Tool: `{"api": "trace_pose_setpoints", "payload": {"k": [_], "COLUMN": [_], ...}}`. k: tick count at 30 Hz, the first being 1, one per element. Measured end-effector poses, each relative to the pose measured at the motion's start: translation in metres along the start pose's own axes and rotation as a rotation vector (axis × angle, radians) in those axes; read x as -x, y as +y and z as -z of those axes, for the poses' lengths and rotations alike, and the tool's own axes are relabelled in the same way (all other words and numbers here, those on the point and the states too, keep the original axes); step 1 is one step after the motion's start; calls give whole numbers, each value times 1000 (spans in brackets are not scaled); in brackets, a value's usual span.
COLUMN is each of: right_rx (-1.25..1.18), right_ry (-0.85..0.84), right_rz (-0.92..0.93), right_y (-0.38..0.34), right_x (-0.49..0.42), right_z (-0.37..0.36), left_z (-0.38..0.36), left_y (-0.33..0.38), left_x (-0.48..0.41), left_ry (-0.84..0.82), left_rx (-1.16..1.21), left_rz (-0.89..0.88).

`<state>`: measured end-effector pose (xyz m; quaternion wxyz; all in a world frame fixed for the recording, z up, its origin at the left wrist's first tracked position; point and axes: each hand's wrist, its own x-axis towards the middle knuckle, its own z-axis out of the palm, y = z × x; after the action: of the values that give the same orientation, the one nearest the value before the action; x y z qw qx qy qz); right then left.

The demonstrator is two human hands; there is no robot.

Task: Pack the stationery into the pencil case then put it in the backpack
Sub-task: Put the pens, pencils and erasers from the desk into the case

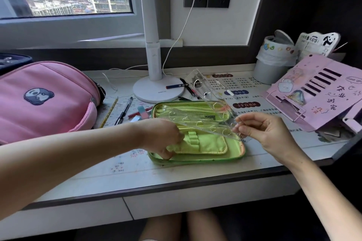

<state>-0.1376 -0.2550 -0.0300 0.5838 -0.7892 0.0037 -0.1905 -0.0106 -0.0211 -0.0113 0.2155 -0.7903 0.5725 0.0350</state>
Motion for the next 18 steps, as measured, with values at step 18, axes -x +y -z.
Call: {"api": "trace_pose_setpoints", "payload": {"k": [18], "right_rx": [620], "right_ry": [-172], "right_rz": [279], "right_y": [13], "right_x": [9], "right_z": [-21], "left_z": [-16], "left_y": [-44], "left_x": [-8], "left_ry": [410], "left_rx": [1522], "left_rz": [424]}}
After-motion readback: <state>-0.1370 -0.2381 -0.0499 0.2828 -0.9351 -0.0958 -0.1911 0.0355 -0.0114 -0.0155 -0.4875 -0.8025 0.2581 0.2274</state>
